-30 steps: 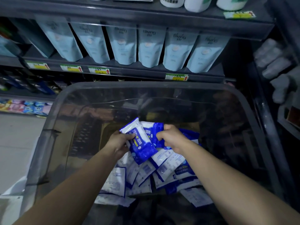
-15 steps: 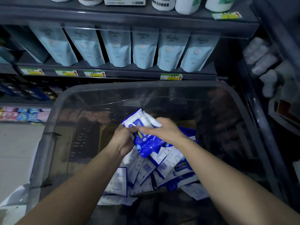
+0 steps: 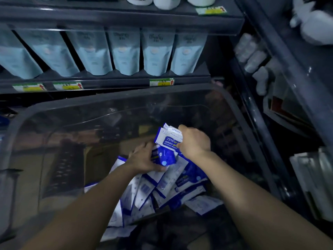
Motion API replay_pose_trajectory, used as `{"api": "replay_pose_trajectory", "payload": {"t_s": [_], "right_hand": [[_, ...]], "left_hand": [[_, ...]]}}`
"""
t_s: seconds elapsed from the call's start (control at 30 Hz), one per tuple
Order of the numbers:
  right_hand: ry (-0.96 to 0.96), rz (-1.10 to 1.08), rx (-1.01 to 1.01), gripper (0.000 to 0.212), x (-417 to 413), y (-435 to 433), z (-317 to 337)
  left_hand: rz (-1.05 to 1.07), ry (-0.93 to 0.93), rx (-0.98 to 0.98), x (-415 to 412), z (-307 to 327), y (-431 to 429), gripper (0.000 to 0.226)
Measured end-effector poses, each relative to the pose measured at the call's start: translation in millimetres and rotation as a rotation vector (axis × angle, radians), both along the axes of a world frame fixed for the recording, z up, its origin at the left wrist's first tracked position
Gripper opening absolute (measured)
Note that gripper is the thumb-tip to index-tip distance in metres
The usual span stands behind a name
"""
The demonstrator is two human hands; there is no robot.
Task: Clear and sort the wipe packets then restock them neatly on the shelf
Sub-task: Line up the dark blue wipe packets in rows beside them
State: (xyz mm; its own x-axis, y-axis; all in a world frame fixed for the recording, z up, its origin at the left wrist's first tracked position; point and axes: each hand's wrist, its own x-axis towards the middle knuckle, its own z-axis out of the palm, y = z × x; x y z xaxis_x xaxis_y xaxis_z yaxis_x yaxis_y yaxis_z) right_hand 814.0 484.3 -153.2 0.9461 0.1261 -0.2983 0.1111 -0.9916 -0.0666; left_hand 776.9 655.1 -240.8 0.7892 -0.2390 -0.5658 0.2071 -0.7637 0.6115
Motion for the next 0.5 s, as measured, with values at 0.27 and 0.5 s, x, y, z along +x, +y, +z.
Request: {"api": "replay_pose_trajectory", "payload": {"t_s": [0.27, 0.5], "right_hand": [[0.016, -0.072, 0.054, 0.026, 4, -5, -2], [0.016, -0.14, 0.127, 0.026, 11, -2, -1]], "left_hand": [[-0.131, -0.116, 0.35, -10, 5, -18, 0.07], [0.313, 0.31, -0.112, 31, 34, 55, 0.036]]}}
